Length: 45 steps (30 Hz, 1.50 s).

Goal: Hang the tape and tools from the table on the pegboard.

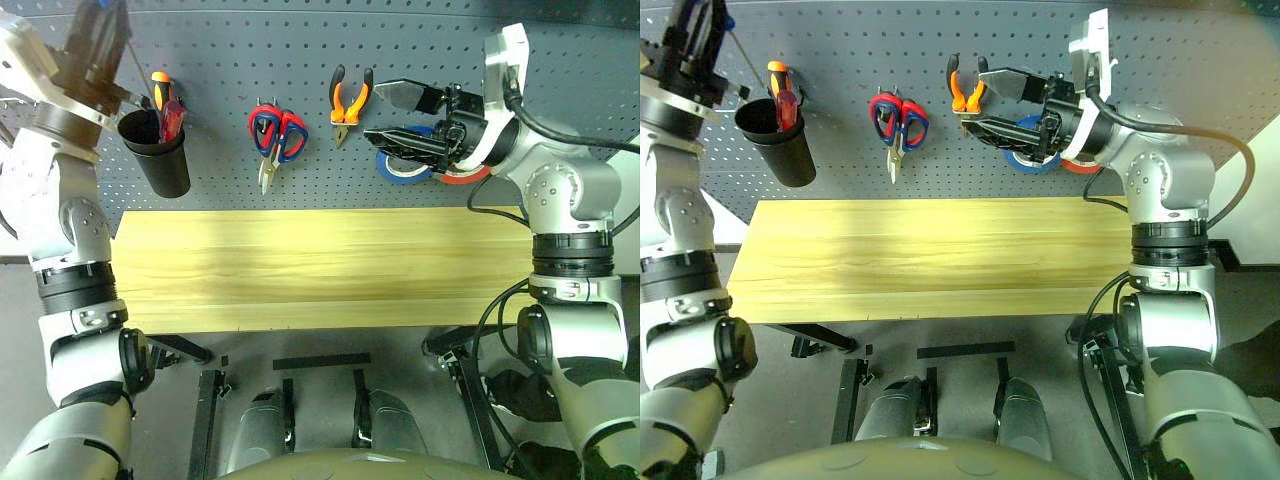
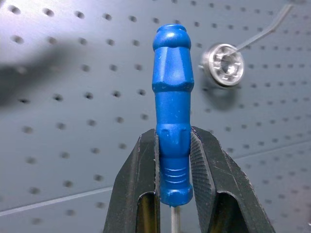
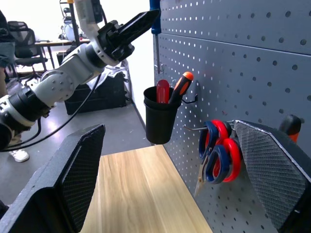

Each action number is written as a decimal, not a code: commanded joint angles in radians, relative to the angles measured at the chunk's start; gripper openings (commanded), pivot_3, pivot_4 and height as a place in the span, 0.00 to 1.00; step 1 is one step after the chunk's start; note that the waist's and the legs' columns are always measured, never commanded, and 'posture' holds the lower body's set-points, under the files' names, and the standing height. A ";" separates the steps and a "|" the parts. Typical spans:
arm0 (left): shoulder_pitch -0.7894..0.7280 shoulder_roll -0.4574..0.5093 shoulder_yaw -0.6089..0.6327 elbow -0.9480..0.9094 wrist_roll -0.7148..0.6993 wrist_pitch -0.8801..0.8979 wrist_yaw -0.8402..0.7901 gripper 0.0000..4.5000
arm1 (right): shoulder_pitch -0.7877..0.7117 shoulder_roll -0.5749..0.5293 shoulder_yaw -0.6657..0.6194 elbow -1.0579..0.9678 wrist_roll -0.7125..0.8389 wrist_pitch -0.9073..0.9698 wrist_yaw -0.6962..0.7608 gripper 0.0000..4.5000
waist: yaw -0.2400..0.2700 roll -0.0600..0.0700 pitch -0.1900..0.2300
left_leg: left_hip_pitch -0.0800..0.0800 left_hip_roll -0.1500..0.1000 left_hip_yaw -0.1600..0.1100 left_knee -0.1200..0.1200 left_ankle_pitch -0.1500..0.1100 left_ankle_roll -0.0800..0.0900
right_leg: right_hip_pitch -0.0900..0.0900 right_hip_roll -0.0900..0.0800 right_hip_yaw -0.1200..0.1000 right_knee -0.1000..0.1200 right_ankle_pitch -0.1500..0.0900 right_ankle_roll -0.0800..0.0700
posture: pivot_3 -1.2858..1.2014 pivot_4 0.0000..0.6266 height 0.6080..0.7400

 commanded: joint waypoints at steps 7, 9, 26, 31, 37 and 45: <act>-0.073 0.028 0.003 0.261 0.095 -0.164 0.010 0.11 | -0.022 -0.021 -0.012 -0.015 -0.005 -0.020 -0.005 1.00 | -0.001 -0.001 -0.002 | 0.000 0.000 0.000 0.000 0.000 0.000 | 0.000 0.000 0.000 0.000 0.000 0.000 | 0.54 0.14 0.99; -0.084 0.024 0.011 0.323 0.102 -0.183 0.030 0.11 | -0.028 -0.025 -0.017 -0.016 -0.002 -0.014 -0.005 1.00 | -0.002 -0.001 -0.002 | 0.000 0.000 0.000 0.000 0.000 0.000 | 0.000 0.000 0.000 0.000 0.000 0.000 | 0.53 0.14 0.99; -0.050 -0.004 0.001 0.250 0.049 -0.171 -0.016 0.90 | -0.027 -0.053 -0.024 -0.024 0.001 -0.004 -0.017 1.00 | -0.010 -0.002 -0.002 | 0.000 0.000 0.000 0.001 0.000 0.000 | 0.000 0.000 0.000 0.001 0.000 0.000 | 0.53 0.15 0.99; 0.105 0.027 0.002 -0.075 -0.155 0.062 -0.170 0.90 | 0.019 -0.079 -0.027 -0.065 0.021 0.046 -0.011 1.00 | -0.014 -0.001 -0.003 | 0.001 0.000 0.000 0.001 0.000 0.000 | 0.000 0.000 0.000 0.001 0.000 0.000 | 0.53 0.17 0.99; 0.339 0.159 0.025 -0.379 -0.397 0.402 -0.324 0.90 | 0.123 -0.149 -0.042 -0.147 0.059 0.130 0.001 1.00 | -0.021 -0.001 -0.003 | 0.001 0.000 -0.001 0.001 0.000 0.000 | 0.000 0.000 0.001 0.002 0.000 0.000 | 0.54 0.18 0.99; 0.570 0.186 -0.095 -0.485 -0.286 0.370 -0.518 0.90 | 0.289 -0.173 -0.010 -0.131 -0.003 0.065 0.001 1.00 | -0.018 0.003 -0.012 | 0.008 0.000 0.001 0.000 0.000 0.000 | 0.006 0.000 0.002 0.001 0.000 0.000 | 0.54 0.17 0.99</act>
